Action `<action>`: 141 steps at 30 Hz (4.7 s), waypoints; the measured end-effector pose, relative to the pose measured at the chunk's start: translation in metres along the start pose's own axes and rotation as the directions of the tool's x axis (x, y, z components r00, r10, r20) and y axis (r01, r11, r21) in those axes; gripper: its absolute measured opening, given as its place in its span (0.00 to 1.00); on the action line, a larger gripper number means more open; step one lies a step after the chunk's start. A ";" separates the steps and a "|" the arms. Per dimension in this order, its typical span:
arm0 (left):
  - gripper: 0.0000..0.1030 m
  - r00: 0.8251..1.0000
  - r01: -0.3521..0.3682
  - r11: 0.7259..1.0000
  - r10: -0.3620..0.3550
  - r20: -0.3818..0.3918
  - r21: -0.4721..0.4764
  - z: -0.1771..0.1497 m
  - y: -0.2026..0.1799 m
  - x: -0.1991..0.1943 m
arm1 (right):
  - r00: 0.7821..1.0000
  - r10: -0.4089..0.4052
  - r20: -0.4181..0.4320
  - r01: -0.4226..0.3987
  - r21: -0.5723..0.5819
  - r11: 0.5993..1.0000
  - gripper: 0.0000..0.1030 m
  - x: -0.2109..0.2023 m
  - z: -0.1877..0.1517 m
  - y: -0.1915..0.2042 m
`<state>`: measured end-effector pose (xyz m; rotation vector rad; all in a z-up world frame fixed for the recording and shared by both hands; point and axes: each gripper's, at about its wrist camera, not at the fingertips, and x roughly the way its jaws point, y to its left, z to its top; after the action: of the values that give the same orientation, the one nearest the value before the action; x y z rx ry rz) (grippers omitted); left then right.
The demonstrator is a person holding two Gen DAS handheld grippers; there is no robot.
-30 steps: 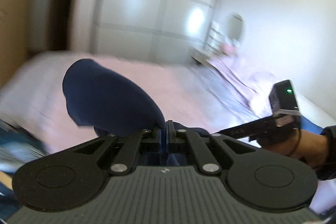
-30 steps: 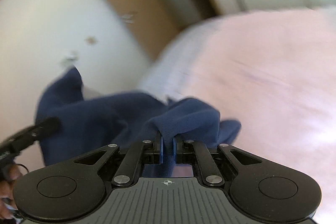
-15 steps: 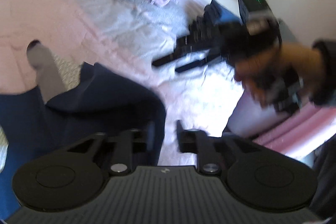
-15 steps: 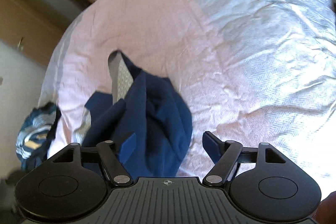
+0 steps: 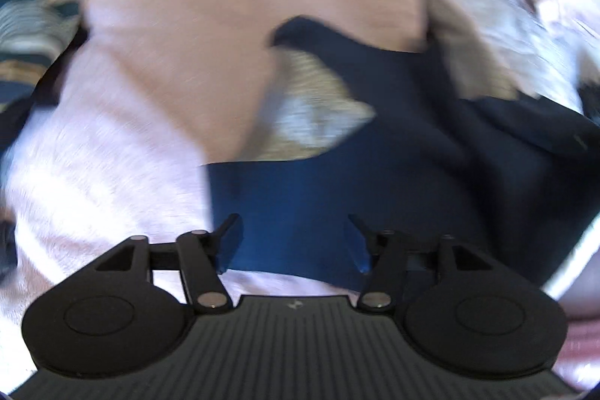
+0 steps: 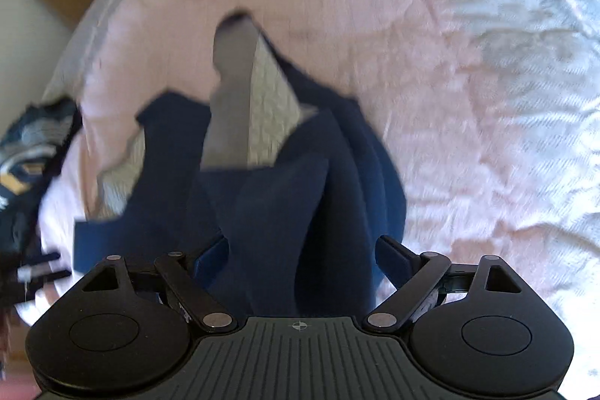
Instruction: Fold clothes
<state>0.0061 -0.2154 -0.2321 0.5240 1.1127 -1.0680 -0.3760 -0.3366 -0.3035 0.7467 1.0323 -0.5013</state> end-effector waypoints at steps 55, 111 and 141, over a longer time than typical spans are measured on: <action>0.24 0.999 -0.005 1.000 0.004 -0.032 -0.029 -0.013 -0.025 -0.061 | 0.963 -0.144 0.226 0.015 0.490 0.871 0.53 -0.128 -0.129 -0.127; 0.00 0.842 0.496 0.492 -0.474 -0.258 0.716 0.308 -0.466 0.195 | 0.986 -0.044 0.163 -0.012 0.325 0.946 0.58 -0.029 -0.059 -0.286; 0.00 0.865 0.493 0.612 -0.419 -0.275 0.619 0.321 -0.501 0.155 | 0.955 -0.168 0.246 0.076 0.344 0.936 0.00 -0.054 -0.054 -0.288</action>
<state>-0.2832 -0.7540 -0.1686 0.9039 0.9387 -1.9591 -0.6287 -0.4826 -0.3618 0.8847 0.7456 -0.8778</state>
